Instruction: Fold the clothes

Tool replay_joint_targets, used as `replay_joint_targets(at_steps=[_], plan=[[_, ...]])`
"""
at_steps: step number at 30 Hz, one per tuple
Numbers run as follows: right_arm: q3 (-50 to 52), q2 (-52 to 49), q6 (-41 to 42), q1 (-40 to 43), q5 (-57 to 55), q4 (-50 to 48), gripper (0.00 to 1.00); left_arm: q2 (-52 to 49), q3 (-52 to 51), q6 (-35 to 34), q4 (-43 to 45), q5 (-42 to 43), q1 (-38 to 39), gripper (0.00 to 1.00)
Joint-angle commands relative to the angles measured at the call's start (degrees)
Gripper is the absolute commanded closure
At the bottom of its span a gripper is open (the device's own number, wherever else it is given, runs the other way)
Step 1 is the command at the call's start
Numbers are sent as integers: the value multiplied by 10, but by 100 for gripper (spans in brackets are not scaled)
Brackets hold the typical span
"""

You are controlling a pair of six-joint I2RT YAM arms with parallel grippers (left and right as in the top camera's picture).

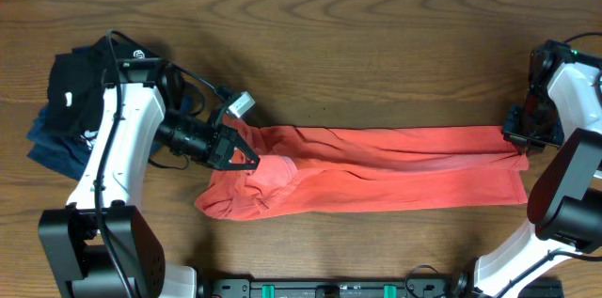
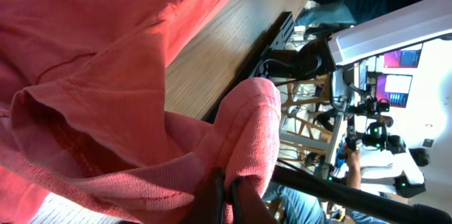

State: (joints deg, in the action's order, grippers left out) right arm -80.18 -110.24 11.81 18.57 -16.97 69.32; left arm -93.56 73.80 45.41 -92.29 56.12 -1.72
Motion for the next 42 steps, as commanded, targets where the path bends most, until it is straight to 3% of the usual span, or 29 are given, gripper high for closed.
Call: replay_joint_targets(at_steps=[1,9,13,28,31,33,38,42], plan=[[4,8,10,3,-7,-14,89,3,-9,3,-12,-3,2,94],[4,8,10,2,38,-73,88,3,-14,-2,4,-3,2,92],[4,7,10,-1,44,-87,86,3,-14,-3,19,-3,3,86],[4,7,10,-3,49,-16,82,3,-16,-57,90,-3,22,84],[4,7,10,-3,53,-17,82,3,-28,-89,91,-11,44,73],[4,7,10,-2,53,-16,81,3,-45,-128,101,-50,59,73],[4,7,10,-2,53,-17,80,3,-121,-333,182,-211,93,73],[4,7,10,-3,53,-16,80,3,-170,-337,203,-186,124,70]])
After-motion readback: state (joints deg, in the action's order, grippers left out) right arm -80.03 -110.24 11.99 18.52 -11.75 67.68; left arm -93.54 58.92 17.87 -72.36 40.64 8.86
